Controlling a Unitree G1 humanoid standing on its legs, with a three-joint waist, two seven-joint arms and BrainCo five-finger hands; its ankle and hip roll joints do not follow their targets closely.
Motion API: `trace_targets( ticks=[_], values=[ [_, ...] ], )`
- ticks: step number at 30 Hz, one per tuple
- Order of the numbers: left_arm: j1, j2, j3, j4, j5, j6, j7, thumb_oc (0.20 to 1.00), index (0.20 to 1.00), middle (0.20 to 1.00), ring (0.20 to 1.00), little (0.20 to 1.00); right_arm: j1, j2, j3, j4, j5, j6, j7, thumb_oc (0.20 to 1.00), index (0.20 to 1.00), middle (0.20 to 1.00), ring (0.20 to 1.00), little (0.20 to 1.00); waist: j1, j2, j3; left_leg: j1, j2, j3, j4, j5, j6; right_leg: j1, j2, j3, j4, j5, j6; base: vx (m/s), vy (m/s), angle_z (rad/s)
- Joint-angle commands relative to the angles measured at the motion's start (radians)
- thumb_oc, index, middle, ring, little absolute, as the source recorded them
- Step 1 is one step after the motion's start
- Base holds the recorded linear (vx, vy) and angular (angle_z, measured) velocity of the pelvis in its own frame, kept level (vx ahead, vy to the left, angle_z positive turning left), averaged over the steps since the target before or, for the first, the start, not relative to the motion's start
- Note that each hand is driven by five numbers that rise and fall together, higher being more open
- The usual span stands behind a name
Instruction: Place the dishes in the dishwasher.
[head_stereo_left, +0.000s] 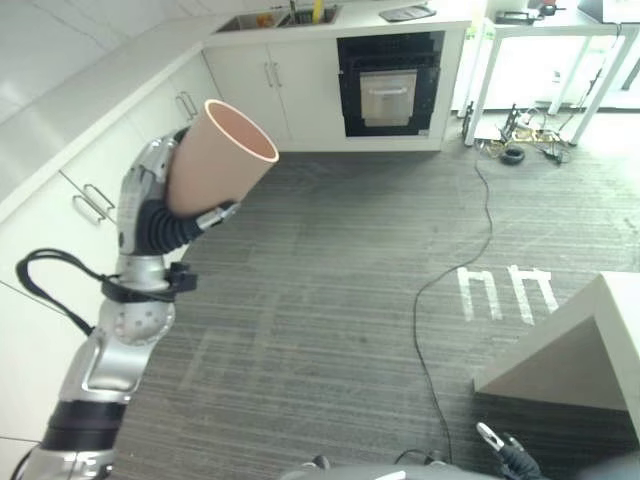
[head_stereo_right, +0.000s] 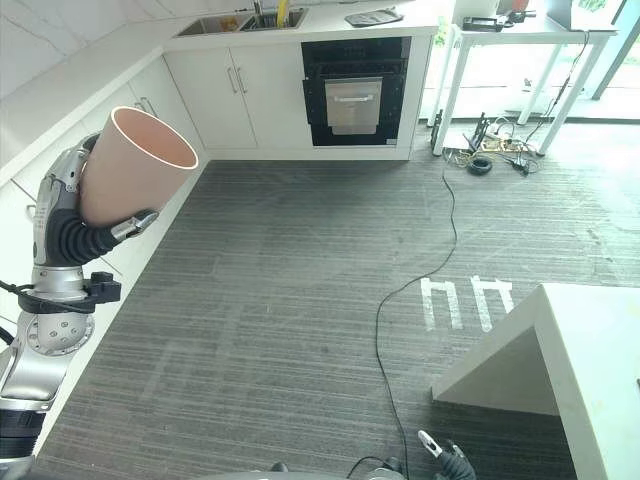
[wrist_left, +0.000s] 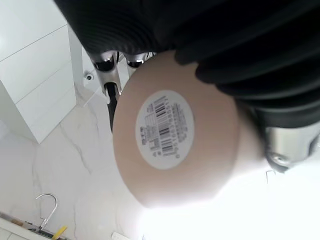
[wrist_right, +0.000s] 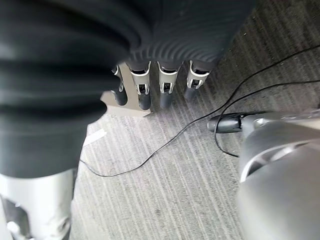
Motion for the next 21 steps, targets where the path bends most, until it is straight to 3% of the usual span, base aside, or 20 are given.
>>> trace_targets(
  ticks=[1,4,8,12,15,17,18,19,21],
  values=[
    [-0.164,-0.118,-0.171,0.05,-0.156,0.006,-0.017,0.2,0.2,0.2,0.2,0.2,-0.1,0.01,-0.015,0.167,0.112,0.06,0.195,1.0,1.0,1.0,1.0,1.0,-0.04,-0.005,0.04,0.046,-0.025,-0.043,0.058,-0.168,0.006,0.059,0.078,0.078,0.045,-0.136,-0.003,0.0,0.0,0.0],
    [-0.162,-0.103,-0.174,0.044,-0.164,-0.001,-0.018,0.2,0.2,0.2,0.2,0.2,-0.119,0.009,0.016,0.15,0.127,0.037,0.226,1.0,1.0,1.0,1.0,1.0,-0.034,0.0,0.026,0.072,-0.024,-0.041,0.007,-0.153,0.006,0.073,0.076,0.065,0.026,-0.13,0.004,0.02,-0.02,0.04],
    [-0.154,-0.102,-0.161,0.035,-0.167,-0.007,-0.046,0.2,0.2,0.2,0.2,0.2,-0.121,0.005,0.028,0.127,0.17,0.065,0.22,1.0,1.0,1.0,1.0,1.0,-0.029,-0.008,0.007,0.082,-0.016,-0.026,0.005,-0.154,0.004,0.087,0.077,0.053,0.012,-0.128,0.006,0.07,-0.119,-0.06],
    [-0.157,-0.104,-0.165,0.039,-0.165,0.016,-0.045,0.2,0.2,0.2,0.2,0.2,-0.117,0.007,0.02,0.137,0.146,0.071,0.154,1.0,1.0,1.0,1.0,1.0,-0.039,-0.01,0.005,0.082,-0.007,-0.025,0.007,-0.152,0.001,0.088,0.105,0.081,0.0,-0.138,-0.006,0.03,-0.161,-0.01],
    [-0.157,-0.099,-0.162,0.05,-0.18,0.026,-0.041,0.2,0.2,0.2,0.2,0.2,-0.108,0.011,0.01,0.145,0.136,0.085,0.171,1.0,1.0,1.0,1.0,1.0,-0.049,-0.016,0.006,0.058,0.003,-0.012,0.051,-0.145,0.0,0.073,0.128,0.098,0.015,-0.141,-0.029,0.02,-0.191,-0.02],
    [-0.146,-0.102,-0.153,0.051,-0.184,0.04,-0.028,0.2,0.2,0.2,0.2,0.2,-0.102,0.002,0.01,0.145,0.119,0.091,0.149,1.0,1.0,1.0,1.0,1.0,-0.045,-0.045,0.027,-0.03,0.009,-0.038,0.278,-0.23,0.013,0.069,0.124,0.138,0.062,-0.17,-0.047,0.14,-0.288,0.01],
    [-0.137,-0.096,-0.144,0.051,-0.189,0.037,-0.027,0.2,0.2,0.2,0.2,0.2,-0.102,-0.006,0.003,0.154,0.113,0.097,0.144,1.0,1.0,1.0,1.0,1.0,-0.037,-0.056,0.048,-0.104,0.028,-0.047,0.434,-0.238,0.017,0.066,0.122,0.146,0.087,-0.18,-0.064,0.14,-0.262,-0.2],
    [-0.121,-0.09,-0.126,0.055,-0.189,0.019,-0.031,0.2,0.2,0.2,0.2,0.2,-0.097,-0.013,-0.008,0.177,0.096,0.093,0.154,1.0,1.0,1.0,1.0,1.0,-0.029,-0.058,0.07,-0.181,0.05,-0.072,0.549,-0.218,0.017,0.061,0.136,0.158,0.114,-0.193,-0.083,0.09,-0.208,-0.39],
    [-0.112,-0.088,-0.112,0.052,-0.196,0.017,-0.038,0.2,0.2,0.2,0.2,0.2,-0.093,-0.02,-0.016,0.199,0.086,0.089,0.166,1.0,1.0,1.0,1.0,1.0,-0.024,-0.054,0.082,-0.214,0.068,-0.075,0.546,-0.175,0.008,0.061,0.148,0.157,0.122,-0.2,-0.092,0.16,-0.002,-0.2]
  ],
)
